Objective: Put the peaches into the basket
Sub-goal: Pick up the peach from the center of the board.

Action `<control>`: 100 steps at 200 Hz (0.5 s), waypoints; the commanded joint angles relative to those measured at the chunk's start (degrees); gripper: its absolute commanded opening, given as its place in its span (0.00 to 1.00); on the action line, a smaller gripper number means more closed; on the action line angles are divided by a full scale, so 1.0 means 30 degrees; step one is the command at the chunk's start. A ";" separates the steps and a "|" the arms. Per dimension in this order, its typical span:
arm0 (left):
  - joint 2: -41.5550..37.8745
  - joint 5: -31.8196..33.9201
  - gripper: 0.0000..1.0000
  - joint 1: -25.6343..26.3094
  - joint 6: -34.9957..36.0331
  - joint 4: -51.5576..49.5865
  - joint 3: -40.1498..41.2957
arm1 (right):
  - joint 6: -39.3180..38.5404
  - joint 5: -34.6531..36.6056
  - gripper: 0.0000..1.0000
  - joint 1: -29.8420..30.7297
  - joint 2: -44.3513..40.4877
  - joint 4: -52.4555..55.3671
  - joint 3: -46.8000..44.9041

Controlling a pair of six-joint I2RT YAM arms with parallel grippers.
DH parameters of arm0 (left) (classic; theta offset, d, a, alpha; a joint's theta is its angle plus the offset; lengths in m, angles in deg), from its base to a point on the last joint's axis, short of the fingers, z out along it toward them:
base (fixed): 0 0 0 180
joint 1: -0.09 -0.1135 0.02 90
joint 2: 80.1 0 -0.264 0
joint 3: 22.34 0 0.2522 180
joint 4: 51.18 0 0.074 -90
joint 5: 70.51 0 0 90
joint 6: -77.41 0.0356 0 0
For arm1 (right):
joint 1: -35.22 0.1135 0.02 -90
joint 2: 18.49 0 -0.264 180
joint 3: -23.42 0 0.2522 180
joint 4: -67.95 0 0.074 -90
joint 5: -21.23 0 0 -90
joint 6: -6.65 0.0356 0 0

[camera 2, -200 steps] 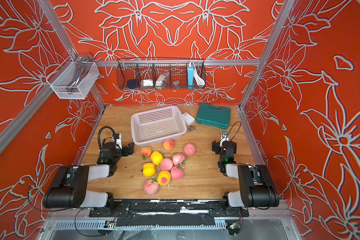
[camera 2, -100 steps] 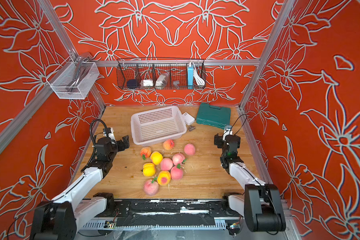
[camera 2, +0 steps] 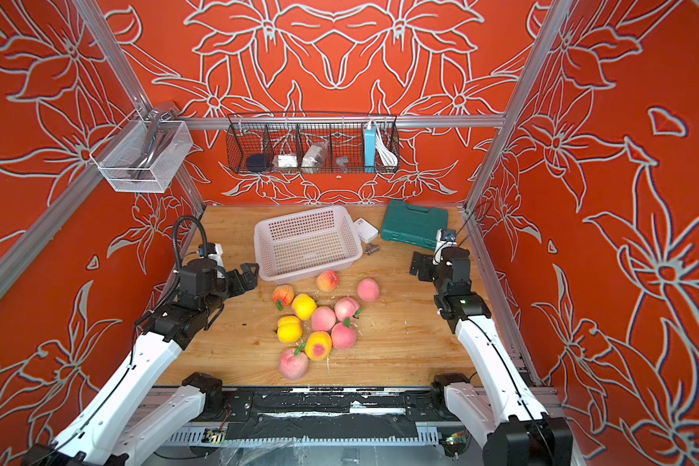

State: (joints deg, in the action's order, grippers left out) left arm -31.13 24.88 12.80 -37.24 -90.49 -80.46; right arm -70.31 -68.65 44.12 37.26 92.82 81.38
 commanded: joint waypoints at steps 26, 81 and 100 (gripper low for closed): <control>0.1321 -0.5616 0.98 0.0921 -0.2545 -0.2872 -0.0010 | -0.0684 -0.0967 0.99 0.4017 0.0871 0.4491 0.2570; 0.3430 -0.6238 0.98 0.1595 -0.3369 -0.1065 0.1326 | -0.0589 -0.4102 0.99 0.5532 0.0723 0.5669 0.2507; 0.3983 -0.5868 0.98 0.1856 -0.3450 -0.0833 0.1664 | -0.0431 -0.4952 0.99 0.5969 0.0568 0.5978 0.2216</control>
State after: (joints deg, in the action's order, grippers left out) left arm -20.92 8.01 17.23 -45.94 -94.53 -76.64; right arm -71.86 -78.01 60.51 39.73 107.64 88.11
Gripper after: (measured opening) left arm 0.984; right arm 0.991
